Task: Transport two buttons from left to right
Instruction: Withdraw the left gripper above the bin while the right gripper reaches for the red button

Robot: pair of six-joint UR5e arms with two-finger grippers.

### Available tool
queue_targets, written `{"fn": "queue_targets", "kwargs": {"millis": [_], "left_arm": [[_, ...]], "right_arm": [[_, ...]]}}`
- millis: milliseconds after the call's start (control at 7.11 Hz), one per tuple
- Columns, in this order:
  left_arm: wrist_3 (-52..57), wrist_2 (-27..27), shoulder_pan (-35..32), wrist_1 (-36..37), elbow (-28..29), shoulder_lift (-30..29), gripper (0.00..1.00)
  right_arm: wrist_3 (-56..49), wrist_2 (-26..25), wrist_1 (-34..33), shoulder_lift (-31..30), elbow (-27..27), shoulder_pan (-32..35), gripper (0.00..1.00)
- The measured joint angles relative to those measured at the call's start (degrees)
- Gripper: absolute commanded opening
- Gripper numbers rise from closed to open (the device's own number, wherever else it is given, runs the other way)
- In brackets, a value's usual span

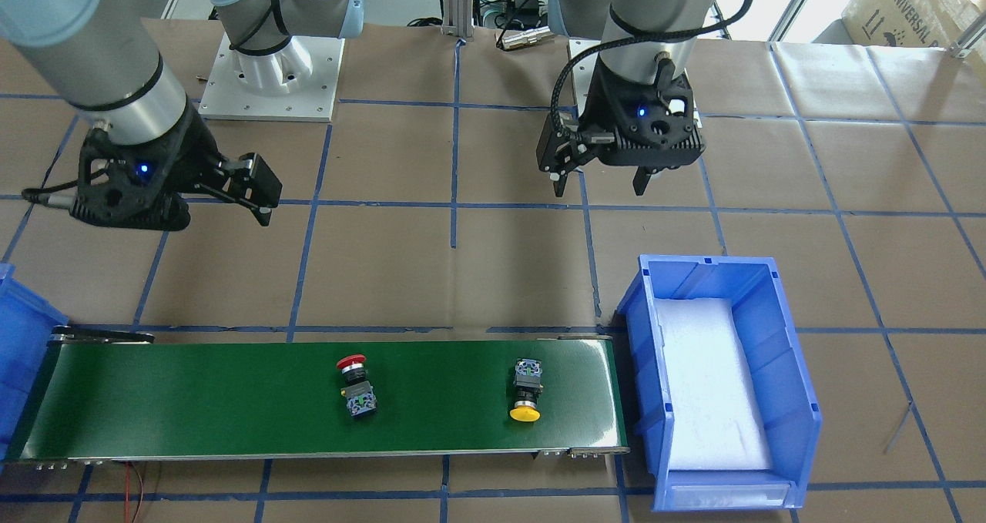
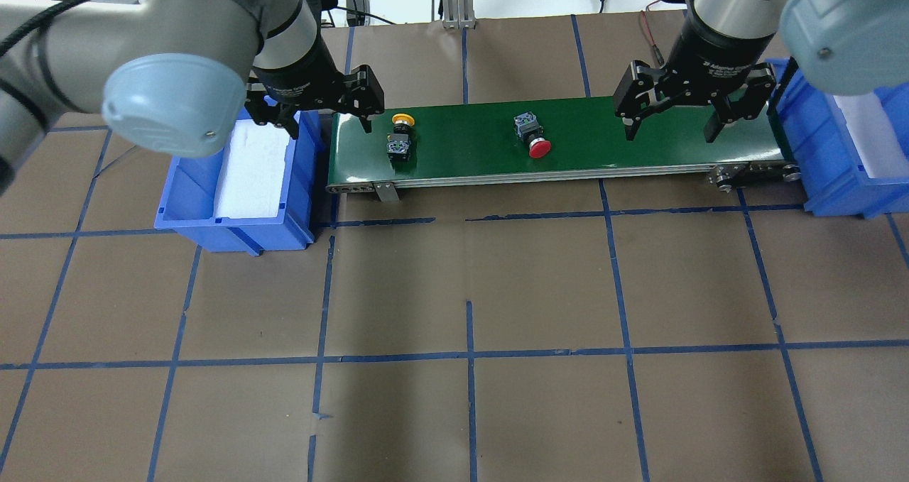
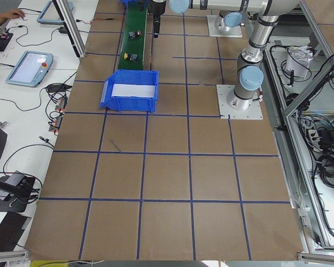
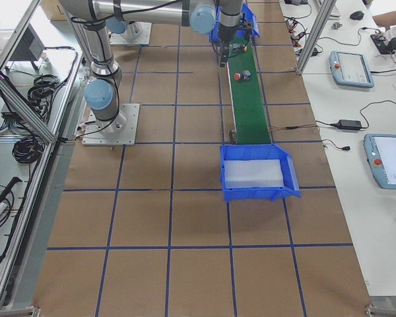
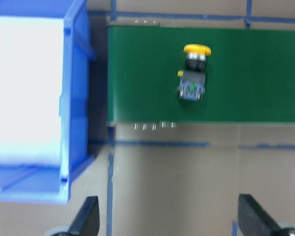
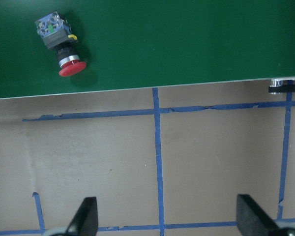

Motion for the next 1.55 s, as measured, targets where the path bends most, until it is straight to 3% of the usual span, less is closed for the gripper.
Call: {"fn": "queue_targets", "kwargs": {"millis": [281, 703, 1548], "left_arm": [[0.0, 0.1, 0.4, -4.6, 3.7, -1.6, 1.00], [0.0, 0.0, 0.4, -9.3, 9.9, -5.3, 1.00], [0.0, -0.1, 0.3, -10.4, 11.0, -5.9, 1.00]], "right_arm": [[-1.6, -0.7, -2.9, 6.6, -3.1, 0.2, 1.00], [-1.4, -0.8, -13.3, 15.1, -3.7, 2.7, 1.00], [-1.2, -0.3, -24.2, 22.2, -5.0, 6.6, 0.99]]}}
